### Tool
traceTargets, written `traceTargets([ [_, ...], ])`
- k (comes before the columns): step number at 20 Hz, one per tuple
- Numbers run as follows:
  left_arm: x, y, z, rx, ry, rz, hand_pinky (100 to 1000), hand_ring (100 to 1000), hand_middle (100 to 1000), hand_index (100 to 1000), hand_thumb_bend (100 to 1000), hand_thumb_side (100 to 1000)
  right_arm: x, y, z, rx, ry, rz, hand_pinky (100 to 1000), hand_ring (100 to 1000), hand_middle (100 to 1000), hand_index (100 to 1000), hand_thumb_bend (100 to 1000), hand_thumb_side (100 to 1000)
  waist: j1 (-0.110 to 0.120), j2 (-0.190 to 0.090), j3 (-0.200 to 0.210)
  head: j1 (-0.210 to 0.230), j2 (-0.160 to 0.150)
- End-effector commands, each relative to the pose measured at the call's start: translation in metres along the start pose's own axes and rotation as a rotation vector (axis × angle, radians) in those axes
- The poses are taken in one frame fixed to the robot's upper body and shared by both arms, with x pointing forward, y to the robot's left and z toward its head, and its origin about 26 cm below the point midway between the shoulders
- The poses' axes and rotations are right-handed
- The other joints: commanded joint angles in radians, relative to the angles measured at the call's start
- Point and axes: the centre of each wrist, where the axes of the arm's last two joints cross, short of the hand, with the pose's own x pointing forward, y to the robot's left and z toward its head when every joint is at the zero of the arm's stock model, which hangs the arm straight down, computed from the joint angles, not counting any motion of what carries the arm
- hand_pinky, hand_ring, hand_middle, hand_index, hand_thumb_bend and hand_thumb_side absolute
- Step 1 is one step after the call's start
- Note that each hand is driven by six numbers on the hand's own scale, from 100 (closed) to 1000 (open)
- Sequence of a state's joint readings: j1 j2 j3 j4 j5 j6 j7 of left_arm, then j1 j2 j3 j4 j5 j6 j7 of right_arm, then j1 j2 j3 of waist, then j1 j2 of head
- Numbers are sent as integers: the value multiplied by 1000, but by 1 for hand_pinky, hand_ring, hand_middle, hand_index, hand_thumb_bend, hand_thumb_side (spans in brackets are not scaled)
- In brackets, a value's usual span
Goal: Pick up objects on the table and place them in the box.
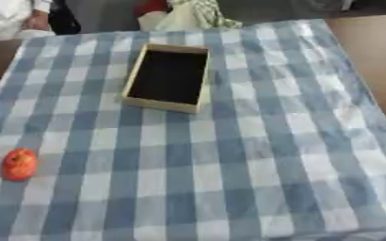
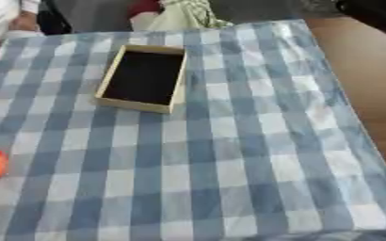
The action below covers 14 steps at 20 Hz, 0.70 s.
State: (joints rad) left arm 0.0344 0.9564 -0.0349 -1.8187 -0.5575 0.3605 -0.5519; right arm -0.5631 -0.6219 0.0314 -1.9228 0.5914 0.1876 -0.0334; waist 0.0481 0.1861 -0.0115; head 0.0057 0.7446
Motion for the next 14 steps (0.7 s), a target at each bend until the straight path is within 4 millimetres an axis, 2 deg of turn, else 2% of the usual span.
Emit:
traceTargets([
  [1, -1, 6, 1, 35, 13, -42, 894, 855, 810, 841, 415, 121, 0, -7, -4, -20, -12, 9, 736, 735, 772, 832, 331, 762, 0, -9, 3, 3, 1],
  [6, 0, 4, -4, 88, 18, -31, 868, 840, 805, 836, 349, 108, 1, -6, -5, -17, -16, 2, 736, 735, 771, 832, 333, 769, -2, -6, 3, 2, 0],
  [14, 5, 6, -16, 64, -20, 13, 868, 858, 829, 854, 426, 100, 3, -5, -6, -18, -21, -9, 734, 733, 770, 830, 336, 774, -3, -1, -2, 8, -6],
])
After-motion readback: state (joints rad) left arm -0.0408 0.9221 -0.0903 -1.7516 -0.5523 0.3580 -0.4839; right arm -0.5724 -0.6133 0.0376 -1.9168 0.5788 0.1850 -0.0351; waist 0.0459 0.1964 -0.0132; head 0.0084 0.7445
